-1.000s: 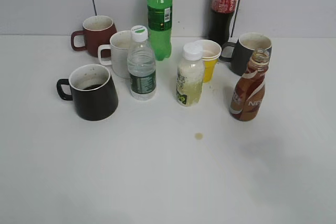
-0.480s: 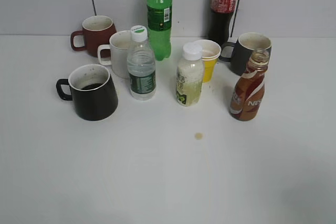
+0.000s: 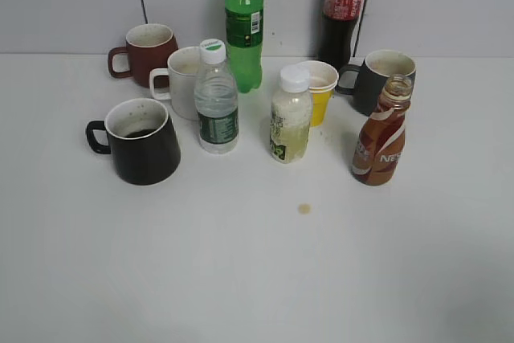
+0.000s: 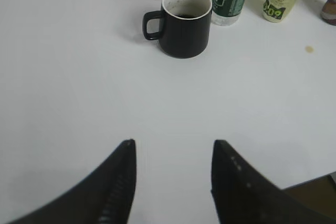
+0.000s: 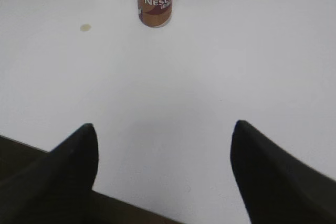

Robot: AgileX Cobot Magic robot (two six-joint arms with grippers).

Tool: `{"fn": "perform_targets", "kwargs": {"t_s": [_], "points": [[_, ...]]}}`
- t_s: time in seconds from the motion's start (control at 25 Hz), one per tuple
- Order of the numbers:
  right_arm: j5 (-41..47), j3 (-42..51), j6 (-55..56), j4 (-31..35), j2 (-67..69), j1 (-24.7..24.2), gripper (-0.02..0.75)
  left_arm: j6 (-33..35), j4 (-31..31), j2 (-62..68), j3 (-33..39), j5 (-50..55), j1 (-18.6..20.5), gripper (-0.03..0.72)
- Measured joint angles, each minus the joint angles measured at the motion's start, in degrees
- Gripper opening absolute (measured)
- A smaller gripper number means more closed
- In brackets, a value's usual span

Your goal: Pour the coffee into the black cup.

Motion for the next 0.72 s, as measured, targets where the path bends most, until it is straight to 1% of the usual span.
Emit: {"fn": "perform_targets", "kwargs": {"t_s": [0.24, 0.48, 0.64, 0.72], "points": [[-0.81, 0.00, -0.28, 0.34, 0.00, 0.00, 0.588, 0.00, 0.00, 0.00, 0.00, -0.05, 0.00, 0.323], [-0.81, 0.00, -0.28, 0.38, 0.00, 0.00, 0.588, 0.00, 0.00, 0.00, 0.00, -0.10, 0.00, 0.267], [-0.86, 0.00, -0.30, 0.38, 0.00, 0.00, 0.588, 0.00, 0.00, -0.04, 0.00, -0.10, 0.00, 0.246], [-0.86, 0.00, -0.30, 0.51, 0.00, -0.31, 0.588, 0.00, 0.00, -0.61, 0.00, -0.10, 0.89, 0.243]]}}
